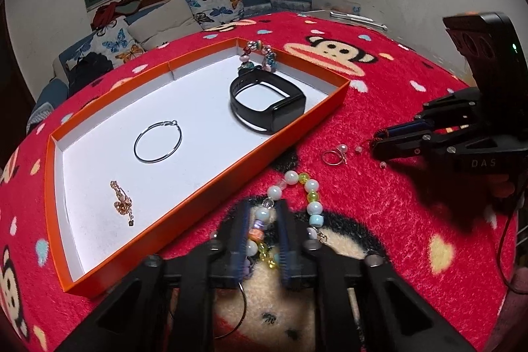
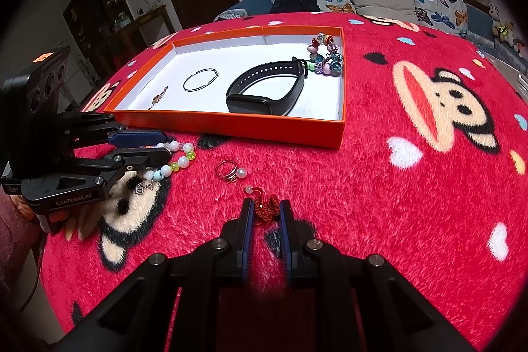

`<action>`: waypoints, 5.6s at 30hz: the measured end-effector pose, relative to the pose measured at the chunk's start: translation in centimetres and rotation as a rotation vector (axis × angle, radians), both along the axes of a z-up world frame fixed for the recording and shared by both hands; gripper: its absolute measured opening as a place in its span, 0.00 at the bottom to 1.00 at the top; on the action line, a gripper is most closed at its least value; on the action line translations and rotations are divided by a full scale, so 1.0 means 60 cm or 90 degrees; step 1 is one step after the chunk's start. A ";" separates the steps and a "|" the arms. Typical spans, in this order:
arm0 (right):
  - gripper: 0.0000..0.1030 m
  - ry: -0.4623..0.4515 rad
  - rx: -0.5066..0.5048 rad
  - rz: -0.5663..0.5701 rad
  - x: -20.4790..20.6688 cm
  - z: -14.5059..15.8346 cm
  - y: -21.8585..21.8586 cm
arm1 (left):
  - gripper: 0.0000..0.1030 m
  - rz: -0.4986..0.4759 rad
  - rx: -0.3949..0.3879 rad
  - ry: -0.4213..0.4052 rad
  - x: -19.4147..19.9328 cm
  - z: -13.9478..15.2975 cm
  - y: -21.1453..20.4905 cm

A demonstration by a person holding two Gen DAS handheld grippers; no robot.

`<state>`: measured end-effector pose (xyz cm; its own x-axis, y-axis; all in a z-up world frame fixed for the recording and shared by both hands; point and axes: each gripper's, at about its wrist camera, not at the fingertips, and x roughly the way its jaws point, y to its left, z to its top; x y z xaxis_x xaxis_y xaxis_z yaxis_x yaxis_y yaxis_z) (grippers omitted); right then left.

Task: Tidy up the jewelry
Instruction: 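Grasp the pastel beaded bracelet with the left tool while the right tool holds the heart ring, then lift and carry the bracelet with the left tool while the right tool carries the heart ring, then lower the bracelet into the tray and open the left tool while the right tool releases the heart ring, then grasp the silver ring with the right tool while the left tool grasps a pearl stud earring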

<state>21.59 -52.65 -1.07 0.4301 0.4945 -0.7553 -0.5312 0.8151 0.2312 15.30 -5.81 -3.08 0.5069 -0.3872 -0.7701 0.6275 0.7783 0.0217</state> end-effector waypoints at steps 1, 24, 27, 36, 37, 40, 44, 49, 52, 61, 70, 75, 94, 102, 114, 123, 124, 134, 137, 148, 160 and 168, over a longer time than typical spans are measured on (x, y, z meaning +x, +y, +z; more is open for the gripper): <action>0.17 -0.001 -0.001 0.001 -0.001 0.000 -0.001 | 0.09 0.001 0.006 -0.006 -0.002 0.001 -0.002; 0.17 -0.073 0.058 0.023 0.021 0.101 0.011 | 0.09 0.083 -0.127 -0.133 -0.033 0.244 0.074; 0.17 -0.078 0.065 0.021 0.032 0.109 0.014 | 0.09 0.085 -0.131 -0.158 -0.029 0.283 0.079; 0.17 -0.094 0.055 0.011 0.064 0.120 0.019 | 0.09 0.098 -0.127 -0.205 0.007 0.358 0.089; 0.17 -0.093 0.054 0.009 0.069 0.118 0.020 | 0.09 0.101 -0.123 -0.207 0.014 0.360 0.090; 0.17 -0.091 0.044 0.002 0.084 0.109 0.022 | 0.09 0.114 -0.110 -0.206 0.035 0.356 0.095; 0.17 -0.082 0.032 -0.007 0.099 0.092 0.025 | 0.09 0.132 -0.090 -0.192 0.071 0.333 0.102; 0.17 -0.078 0.005 -0.019 0.110 0.071 0.031 | 0.09 0.153 -0.086 -0.163 0.113 0.294 0.120; 0.17 -0.078 -0.013 -0.027 0.115 0.060 0.034 | 0.09 0.165 -0.073 -0.151 0.137 0.264 0.127; 0.17 -0.069 -0.041 -0.047 0.132 0.037 0.040 | 0.09 0.192 -0.064 -0.100 0.189 0.184 0.154; 0.17 -0.074 -0.053 -0.043 0.132 0.032 0.046 | 0.09 0.211 -0.054 -0.051 0.227 0.119 0.164; 0.17 -0.069 -0.052 -0.047 0.136 0.030 0.046 | 0.09 0.212 -0.040 -0.039 0.240 0.094 0.160; 0.17 -0.058 -0.047 -0.049 0.143 0.018 0.047 | 0.10 0.217 -0.003 -0.004 0.261 0.030 0.142; 0.18 -0.059 -0.050 -0.048 0.143 0.019 0.047 | 0.11 0.221 -0.007 0.001 0.265 0.024 0.142; 0.22 -0.066 -0.062 -0.046 0.139 0.020 0.054 | 0.44 0.235 -0.010 -0.019 0.253 0.028 0.149; 0.49 -0.082 -0.048 -0.047 0.127 0.035 0.048 | 0.44 0.242 -0.021 -0.019 0.240 0.037 0.155; 0.50 -0.084 -0.047 -0.047 0.125 0.037 0.048 | 0.44 0.243 -0.021 -0.019 0.237 0.039 0.154; 0.56 -0.092 -0.030 -0.051 0.102 0.054 0.045 | 0.44 0.258 -0.022 -0.017 0.179 0.060 0.147; 0.56 -0.092 -0.023 -0.049 0.089 0.057 0.043 | 0.44 0.264 -0.026 -0.017 0.156 0.066 0.143; 0.56 -0.073 -0.014 -0.020 0.031 0.043 0.046 | 0.45 0.283 -0.043 -0.018 0.055 0.088 0.128; 0.56 -0.058 -0.039 0.010 -0.026 0.005 0.039 | 0.45 0.326 -0.066 0.013 -0.033 0.064 0.134; 0.56 -0.031 -0.023 0.007 -0.015 -0.002 0.038 | 0.45 0.352 -0.074 0.025 -0.056 0.045 0.153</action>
